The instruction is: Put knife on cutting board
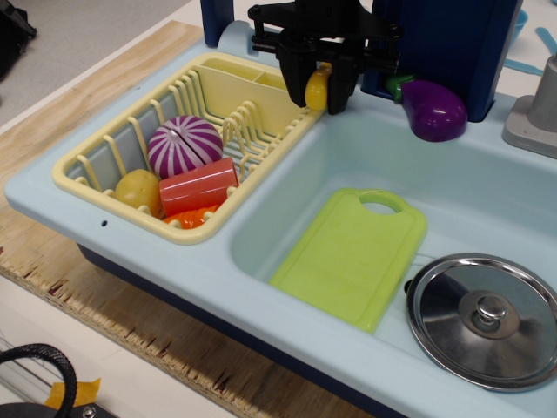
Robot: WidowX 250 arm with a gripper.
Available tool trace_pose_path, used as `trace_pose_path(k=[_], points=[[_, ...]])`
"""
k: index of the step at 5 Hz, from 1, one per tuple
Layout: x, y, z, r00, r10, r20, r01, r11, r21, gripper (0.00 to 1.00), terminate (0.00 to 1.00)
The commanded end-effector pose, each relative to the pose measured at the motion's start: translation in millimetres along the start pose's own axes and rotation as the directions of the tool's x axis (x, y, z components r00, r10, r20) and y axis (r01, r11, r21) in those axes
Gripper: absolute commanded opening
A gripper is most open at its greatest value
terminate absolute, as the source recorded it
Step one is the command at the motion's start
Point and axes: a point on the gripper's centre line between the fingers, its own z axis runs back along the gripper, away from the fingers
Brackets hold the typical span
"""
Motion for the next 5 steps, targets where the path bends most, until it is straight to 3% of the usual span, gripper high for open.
trace_pose_path(k=[1,2,3,4,5], points=[[1.7,-15.8,36.0,0.999,-0.002,0.048,-0.001,0.999,0.054,0.00,0.00],[-15.6,-22.8,57.0,0.996,0.052,0.071,-0.060,0.992,0.113,0.00,0.00],[-46.6,-15.1,65.5,0.981,0.192,-0.002,-0.190,0.973,0.134,0.00,0.00],[-77.7,-9.5,57.5,0.961,0.276,-0.019,-0.272,0.956,0.109,0.00,0.00],[-90.6,-13.5,50.5,0.968,0.239,-0.072,-0.235,0.970,0.065,0.00,0.00]])
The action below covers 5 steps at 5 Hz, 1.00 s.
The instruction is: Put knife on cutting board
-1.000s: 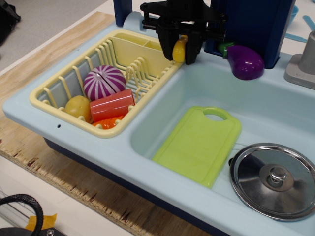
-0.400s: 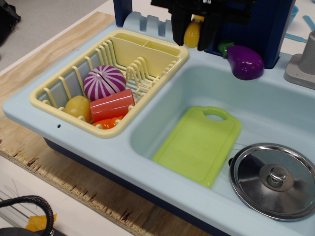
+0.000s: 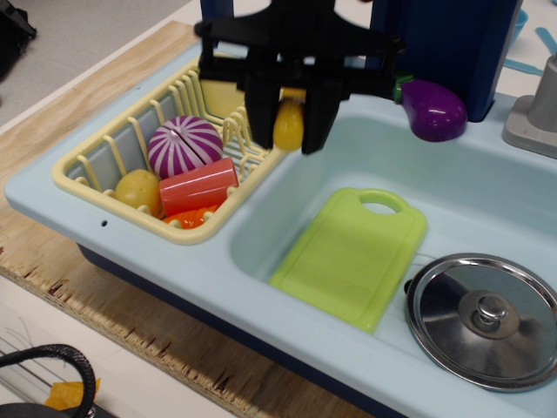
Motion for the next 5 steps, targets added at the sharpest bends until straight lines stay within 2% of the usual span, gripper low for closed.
trace_pose_path(k=[1,2,4,5], points=[[-14.4,-8.0,-4.7,0.993,-0.119,-0.021,0.117,0.989,-0.095,0.00,0.00],[-23.3,-14.5,-7.2,0.990,-0.141,-0.019,0.137,0.981,-0.138,0.00,0.00],[-39.3,-21.4,-27.0,0.976,-0.219,-0.009,0.211,0.951,-0.226,0.00,0.00],[-44.5,-25.3,-38.6,0.977,-0.213,-0.017,0.200,0.937,-0.288,0.00,0.00]])
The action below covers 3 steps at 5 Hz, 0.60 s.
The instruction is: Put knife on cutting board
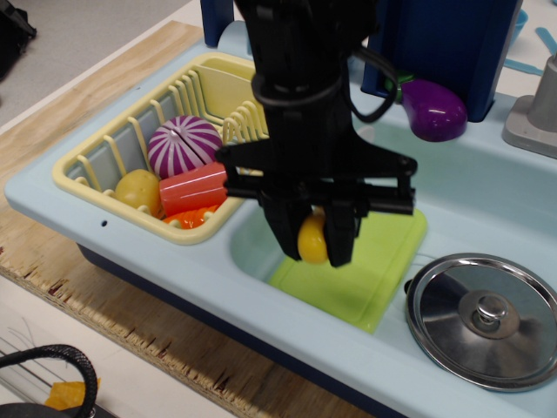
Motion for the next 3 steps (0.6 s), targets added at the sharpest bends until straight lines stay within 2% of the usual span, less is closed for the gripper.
trace_pose_path(k=[1,2,3], points=[[-2.5,-2.3,-13.4,0.999,0.012,0.043,-0.009,0.996,-0.084,1.00,0.00],[3.5,-7.1,-22.7,0.999,-0.007,0.043,0.013,0.991,-0.134,1.00,0.00],[3.5,-7.1,-22.7,0.999,-0.007,0.043,0.013,0.991,-0.134,1.00,0.00]])
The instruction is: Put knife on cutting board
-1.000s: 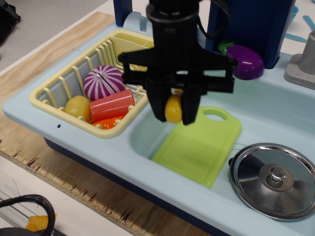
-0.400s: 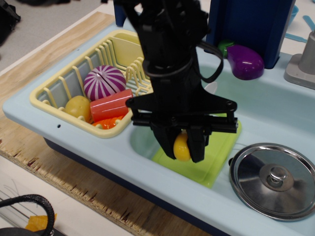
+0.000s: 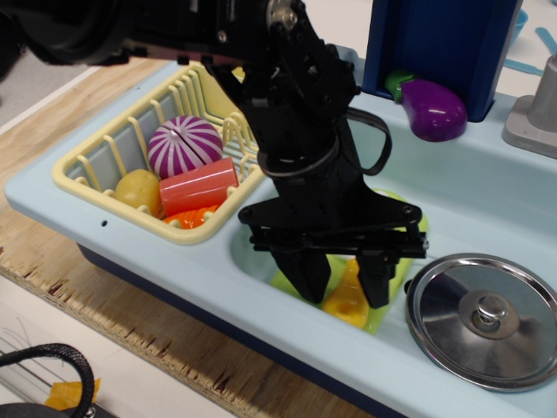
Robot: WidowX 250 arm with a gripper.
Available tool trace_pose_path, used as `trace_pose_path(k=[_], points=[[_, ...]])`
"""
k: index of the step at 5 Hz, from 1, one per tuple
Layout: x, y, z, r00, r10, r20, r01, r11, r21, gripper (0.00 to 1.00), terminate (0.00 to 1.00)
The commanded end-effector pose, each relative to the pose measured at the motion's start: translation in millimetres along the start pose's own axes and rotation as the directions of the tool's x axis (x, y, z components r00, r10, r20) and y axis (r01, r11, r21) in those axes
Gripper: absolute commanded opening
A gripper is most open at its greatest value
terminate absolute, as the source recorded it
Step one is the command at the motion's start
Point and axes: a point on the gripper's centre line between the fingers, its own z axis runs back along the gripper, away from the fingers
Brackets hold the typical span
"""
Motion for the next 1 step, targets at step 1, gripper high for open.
trace_pose_path(k=[1], points=[[4.1,-0.9,3.7,1.000,0.004,0.018,-0.003,1.000,-0.007,1.00,1.00]])
